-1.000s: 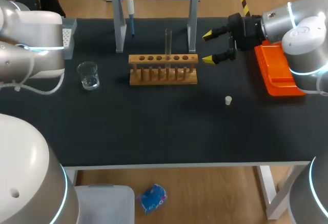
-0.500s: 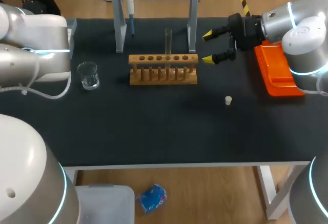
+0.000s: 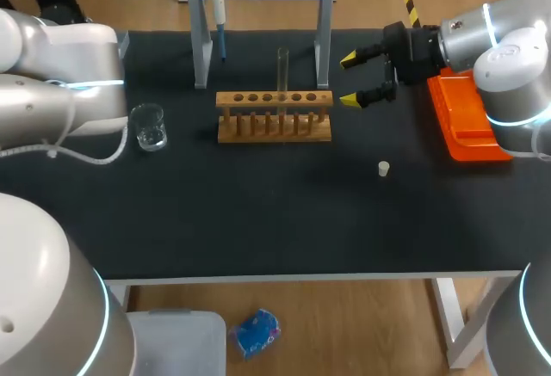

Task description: Invert the test tube, pick up the pipette, mount the tip to pipette, aspirate from beaker and dispense into the tube, eject the tip, return the pipette, and cap with the stopper.

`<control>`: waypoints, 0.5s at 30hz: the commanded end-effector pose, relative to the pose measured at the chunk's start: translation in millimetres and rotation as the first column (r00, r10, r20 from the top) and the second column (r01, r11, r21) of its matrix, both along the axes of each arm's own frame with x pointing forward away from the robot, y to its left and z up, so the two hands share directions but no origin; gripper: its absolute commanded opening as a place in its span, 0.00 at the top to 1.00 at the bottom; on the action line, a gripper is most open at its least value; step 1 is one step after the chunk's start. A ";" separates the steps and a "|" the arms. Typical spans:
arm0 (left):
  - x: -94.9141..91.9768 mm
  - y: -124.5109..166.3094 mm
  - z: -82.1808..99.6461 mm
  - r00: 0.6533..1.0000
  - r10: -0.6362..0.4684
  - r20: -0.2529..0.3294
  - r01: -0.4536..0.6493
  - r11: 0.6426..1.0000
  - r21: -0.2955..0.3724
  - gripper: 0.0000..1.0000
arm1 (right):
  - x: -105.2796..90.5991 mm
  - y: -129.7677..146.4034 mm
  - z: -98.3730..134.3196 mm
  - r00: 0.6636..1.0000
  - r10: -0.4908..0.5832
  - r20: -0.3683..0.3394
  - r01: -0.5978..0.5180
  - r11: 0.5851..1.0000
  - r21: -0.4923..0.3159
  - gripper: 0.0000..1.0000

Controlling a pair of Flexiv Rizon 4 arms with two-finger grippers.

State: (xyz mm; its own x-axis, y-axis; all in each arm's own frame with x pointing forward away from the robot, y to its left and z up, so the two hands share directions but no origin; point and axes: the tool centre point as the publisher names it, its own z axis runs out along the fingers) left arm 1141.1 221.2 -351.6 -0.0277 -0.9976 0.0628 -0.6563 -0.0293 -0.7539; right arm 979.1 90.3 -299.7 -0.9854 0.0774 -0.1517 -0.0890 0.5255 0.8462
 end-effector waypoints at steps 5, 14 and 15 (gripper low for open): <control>11.1 -2.7 -6.8 1.000 0.002 -0.006 -0.002 1.000 0.017 0.52 | -0.2 -0.6 0.0 1.000 0.000 0.001 0.000 1.000 0.000 0.00; 14.2 -1.2 -10.3 1.000 0.007 -0.014 -0.007 1.000 0.024 0.59 | -0.2 -0.6 0.0 1.000 0.000 0.001 0.000 1.000 0.000 0.00; 14.0 -0.8 -11.2 1.000 0.009 -0.017 -0.008 1.000 0.025 0.60 | -0.2 -0.6 0.0 1.000 0.000 0.001 0.000 1.000 0.000 0.00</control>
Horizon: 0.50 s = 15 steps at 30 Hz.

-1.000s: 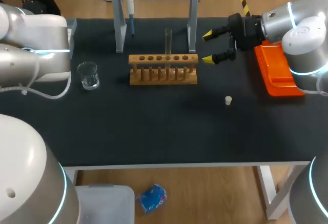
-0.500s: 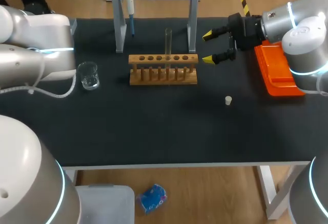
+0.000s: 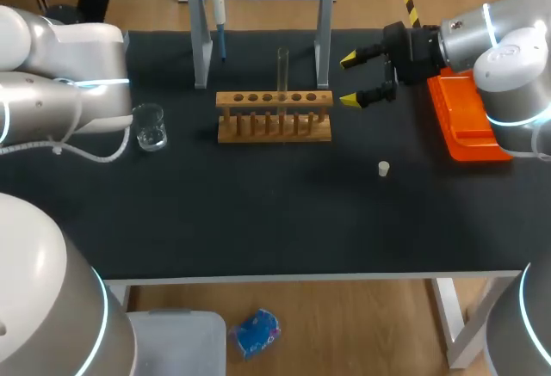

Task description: Invert the test tube, pick up the pipette, mount the tip to pipette, aspirate from beaker and dispense into the tube, eject the tip, return the pipette, and cap with the stopper.

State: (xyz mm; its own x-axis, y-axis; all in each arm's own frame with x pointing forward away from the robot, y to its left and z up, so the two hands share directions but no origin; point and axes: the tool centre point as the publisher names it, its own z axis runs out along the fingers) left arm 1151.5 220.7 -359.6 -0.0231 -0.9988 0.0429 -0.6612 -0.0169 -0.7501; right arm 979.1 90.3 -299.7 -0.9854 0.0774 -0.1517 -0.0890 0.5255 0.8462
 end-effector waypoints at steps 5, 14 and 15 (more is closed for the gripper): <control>2.5 3.2 -7.1 1.000 0.020 -0.017 -0.020 1.000 0.008 0.58 | -0.3 -0.6 0.0 1.000 0.000 0.001 0.000 1.000 0.000 0.00; 5.5 10.2 -7.1 0.999 0.043 -0.008 -0.042 0.999 0.003 0.59 | -0.3 -0.6 0.0 1.000 0.000 0.001 0.000 1.000 0.000 0.00; 6.0 10.5 -6.8 0.999 0.043 -0.008 -0.043 0.999 0.004 0.59 | -0.3 -0.6 0.0 1.000 0.000 0.001 0.000 1.000 0.000 0.00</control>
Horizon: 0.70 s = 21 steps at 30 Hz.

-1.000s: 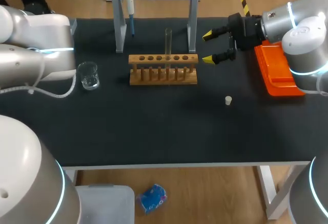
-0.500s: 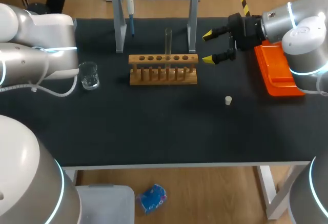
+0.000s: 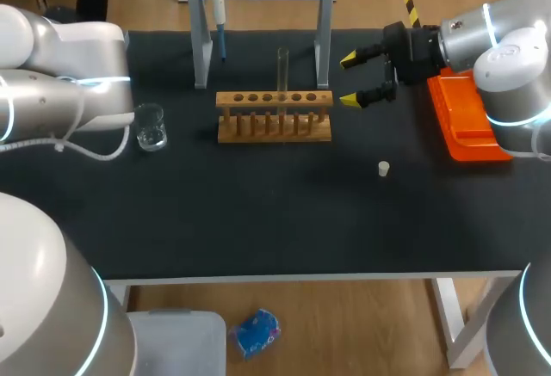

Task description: Invert the test tube, pick up the pipette, mount the tip to pipette, aspirate from beaker and dispense into the tube, eject the tip, return the pipette, and cap with the stopper.

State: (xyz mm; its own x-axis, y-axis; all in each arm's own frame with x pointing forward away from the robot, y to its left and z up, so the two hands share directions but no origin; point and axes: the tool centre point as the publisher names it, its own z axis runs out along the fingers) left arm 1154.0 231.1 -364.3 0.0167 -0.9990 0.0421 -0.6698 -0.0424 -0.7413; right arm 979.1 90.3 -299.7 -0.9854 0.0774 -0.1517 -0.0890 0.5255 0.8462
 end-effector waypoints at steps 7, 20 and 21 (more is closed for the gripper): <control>6.4 0.6 -0.8 1.000 0.003 0.008 -0.003 1.000 0.006 0.64 | -0.3 -0.6 0.0 1.000 0.000 0.001 0.000 1.000 0.000 0.00; 5.4 1.4 -10.5 1.000 0.014 -0.018 -0.013 0.999 0.031 1.00 | -0.3 -0.6 0.0 1.000 0.000 0.001 0.000 1.000 0.000 0.00; 5.3 1.7 -10.9 1.000 0.015 -0.018 -0.015 0.999 0.031 1.00 | -0.3 -0.6 0.0 1.000 0.000 0.001 0.000 1.000 0.000 0.00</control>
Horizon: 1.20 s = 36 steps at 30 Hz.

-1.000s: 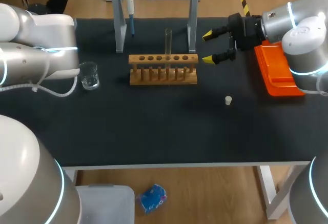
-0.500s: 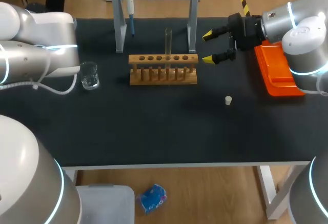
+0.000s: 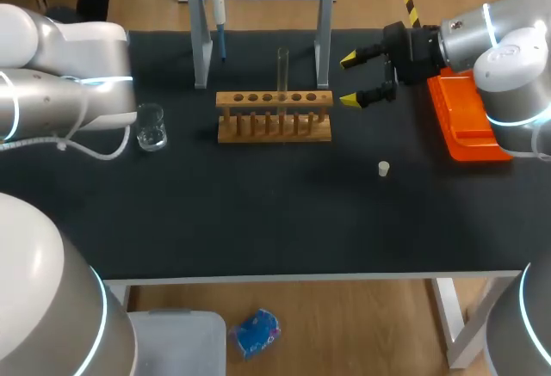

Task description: Invert the test tube, pick up the pipette, mount the tip to pipette, aspirate from beaker and dispense into the tube, eject the tip, return the pipette, and cap with the stopper.

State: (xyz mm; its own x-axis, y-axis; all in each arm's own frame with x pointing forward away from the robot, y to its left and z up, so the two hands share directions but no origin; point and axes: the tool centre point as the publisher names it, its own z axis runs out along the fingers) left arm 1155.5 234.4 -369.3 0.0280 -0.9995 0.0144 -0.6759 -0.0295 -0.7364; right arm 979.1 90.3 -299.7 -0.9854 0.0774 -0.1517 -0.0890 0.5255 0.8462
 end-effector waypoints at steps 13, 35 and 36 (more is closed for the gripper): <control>-5.1 -1.0 10.6 1.000 0.002 0.017 -0.002 1.000 0.009 1.00 | -0.3 -0.6 0.0 1.000 0.000 0.001 0.000 1.000 0.000 0.00; -23.6 -8.6 95.8 0.987 -0.083 0.135 0.071 0.993 0.094 1.00 | -0.3 -0.6 0.0 1.000 0.000 0.001 0.000 1.000 0.000 0.00; -26.5 -11.8 101.9 0.984 -0.115 0.135 0.103 0.990 0.094 1.00 | -0.3 -0.6 0.0 1.000 0.000 0.001 0.000 1.000 0.000 0.00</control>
State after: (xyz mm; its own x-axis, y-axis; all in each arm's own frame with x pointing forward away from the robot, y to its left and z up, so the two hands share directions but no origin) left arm 1149.1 220.8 -285.1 -0.0259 -0.9952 -0.0941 -0.5587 0.0925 -0.8242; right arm 979.1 90.3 -299.8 -0.9854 0.0774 -0.1516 -0.0889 0.5255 0.8461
